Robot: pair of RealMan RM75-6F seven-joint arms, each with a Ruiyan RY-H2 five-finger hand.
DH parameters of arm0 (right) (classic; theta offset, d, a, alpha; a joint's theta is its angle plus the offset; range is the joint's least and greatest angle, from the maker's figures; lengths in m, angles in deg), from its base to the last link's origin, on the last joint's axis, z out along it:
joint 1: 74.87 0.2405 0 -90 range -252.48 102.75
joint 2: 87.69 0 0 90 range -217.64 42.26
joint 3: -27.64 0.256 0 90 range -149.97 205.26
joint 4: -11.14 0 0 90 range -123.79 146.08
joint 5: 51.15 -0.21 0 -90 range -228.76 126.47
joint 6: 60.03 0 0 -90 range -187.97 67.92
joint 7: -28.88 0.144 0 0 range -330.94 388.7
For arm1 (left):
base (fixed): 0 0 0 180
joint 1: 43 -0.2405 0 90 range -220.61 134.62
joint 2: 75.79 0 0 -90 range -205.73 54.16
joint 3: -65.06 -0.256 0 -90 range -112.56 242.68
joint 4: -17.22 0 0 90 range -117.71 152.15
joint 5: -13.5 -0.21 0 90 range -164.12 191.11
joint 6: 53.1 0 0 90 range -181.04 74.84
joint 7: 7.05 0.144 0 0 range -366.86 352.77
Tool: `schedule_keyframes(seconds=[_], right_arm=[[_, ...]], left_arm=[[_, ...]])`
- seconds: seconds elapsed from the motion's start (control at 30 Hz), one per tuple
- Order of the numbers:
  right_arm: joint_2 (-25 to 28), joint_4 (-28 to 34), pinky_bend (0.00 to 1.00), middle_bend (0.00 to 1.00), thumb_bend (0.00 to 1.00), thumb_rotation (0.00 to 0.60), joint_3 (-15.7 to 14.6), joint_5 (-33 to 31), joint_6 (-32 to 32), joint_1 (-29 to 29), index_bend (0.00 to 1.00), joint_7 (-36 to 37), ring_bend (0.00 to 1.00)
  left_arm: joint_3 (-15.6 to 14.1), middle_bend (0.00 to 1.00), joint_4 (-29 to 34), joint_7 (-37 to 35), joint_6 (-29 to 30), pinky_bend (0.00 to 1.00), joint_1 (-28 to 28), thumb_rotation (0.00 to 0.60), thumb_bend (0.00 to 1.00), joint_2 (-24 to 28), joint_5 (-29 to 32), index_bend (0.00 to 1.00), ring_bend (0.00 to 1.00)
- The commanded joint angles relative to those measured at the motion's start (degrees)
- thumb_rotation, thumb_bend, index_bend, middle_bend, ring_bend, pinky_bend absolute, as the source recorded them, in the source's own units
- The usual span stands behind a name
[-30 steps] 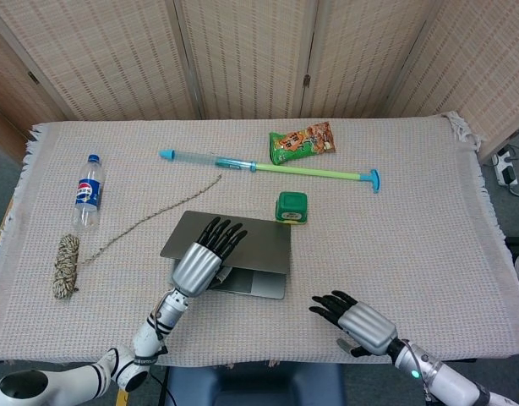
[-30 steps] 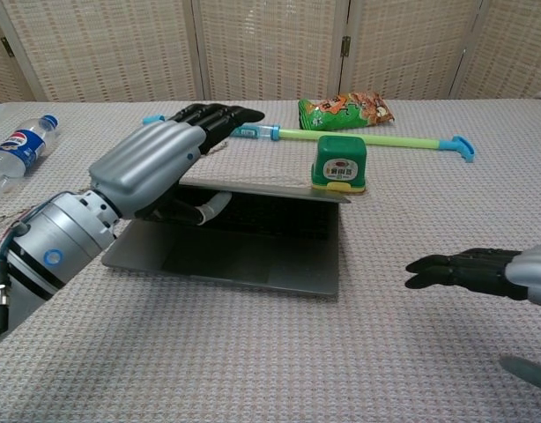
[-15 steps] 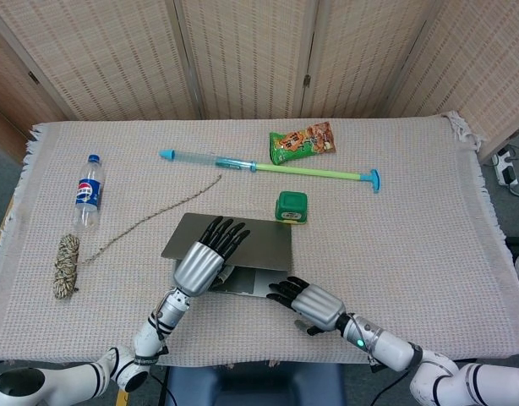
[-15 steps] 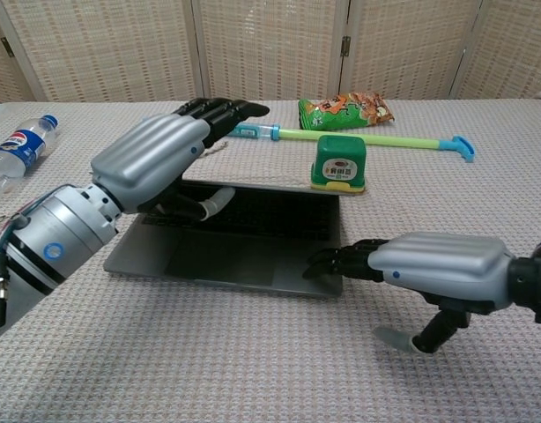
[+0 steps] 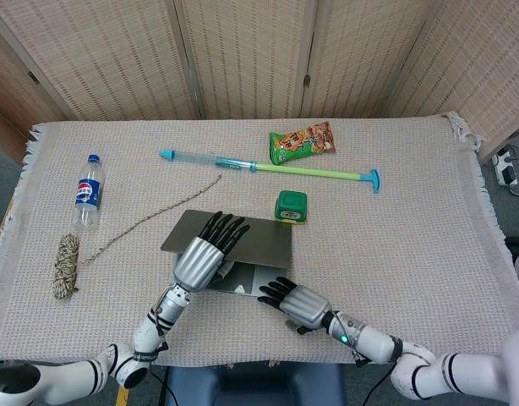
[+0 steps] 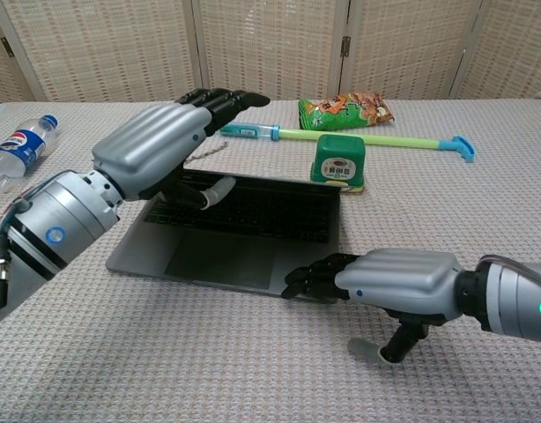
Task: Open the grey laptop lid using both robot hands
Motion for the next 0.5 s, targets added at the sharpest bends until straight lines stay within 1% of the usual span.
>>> schedule_keyframes(seconds=[0.03, 0.5], right_arm=[[-0.3, 0.1, 0.0, 0.0, 0.55, 0.6, -0.2, -0.7, -0.1, 0.3, 0.0, -0.7, 0.0], [-1.7, 0.1, 0.0, 0.0, 0.55, 0.6, -0.3, -4.2, 0.0, 1.7, 0.0, -4.4, 0.0]], left_arm=[[0.9, 0.1, 1.0, 0.4, -0.7, 0.0, 0.7, 0.6, 0.5, 0.8, 0.7, 0.05, 0.0], [7.1, 0.1, 5.3, 3.3, -7.3, 0.0, 5.0, 0.6, 0.5, 5.5, 7.4, 0.05, 0.0]])
